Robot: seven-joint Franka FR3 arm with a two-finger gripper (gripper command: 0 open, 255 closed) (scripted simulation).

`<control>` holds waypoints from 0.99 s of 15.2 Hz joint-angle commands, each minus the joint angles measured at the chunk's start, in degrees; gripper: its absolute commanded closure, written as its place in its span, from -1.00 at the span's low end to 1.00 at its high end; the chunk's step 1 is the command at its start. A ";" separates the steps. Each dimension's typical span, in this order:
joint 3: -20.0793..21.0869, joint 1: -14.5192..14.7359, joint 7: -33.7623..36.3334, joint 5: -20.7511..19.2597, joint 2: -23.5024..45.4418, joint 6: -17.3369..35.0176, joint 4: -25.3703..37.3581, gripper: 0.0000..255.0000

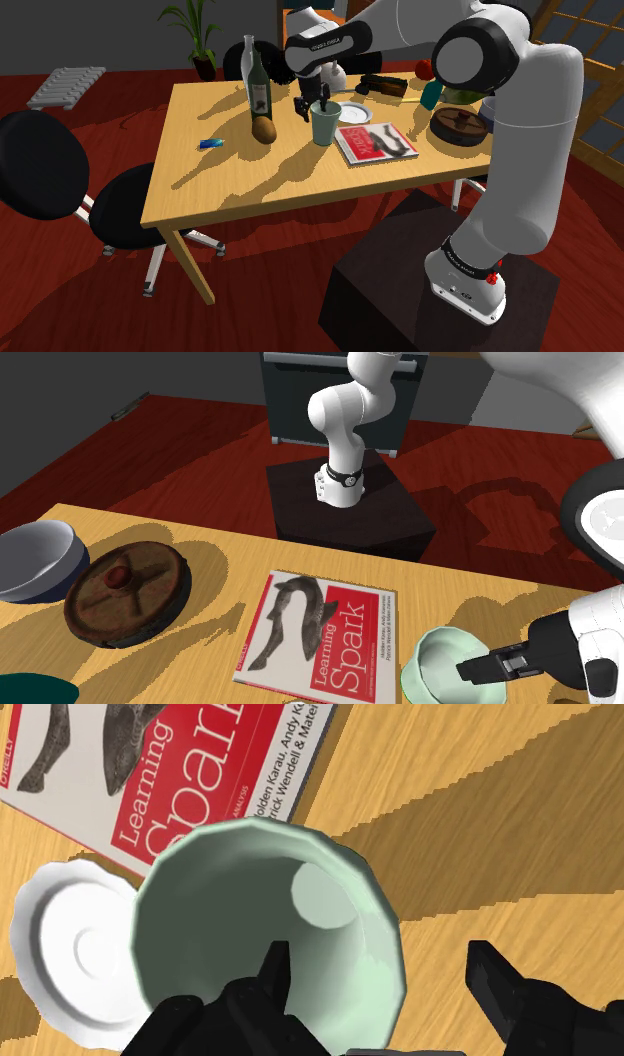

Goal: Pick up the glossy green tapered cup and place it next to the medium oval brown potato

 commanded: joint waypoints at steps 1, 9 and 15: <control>0.00 0.00 0.00 0.00 0.00 0.00 0.01 -1.00; 0.18 0.50 -0.21 0.16 -0.44 -7.08 6.60 -1.00; 0.18 0.50 -0.21 0.16 -0.42 -7.09 6.62 -1.00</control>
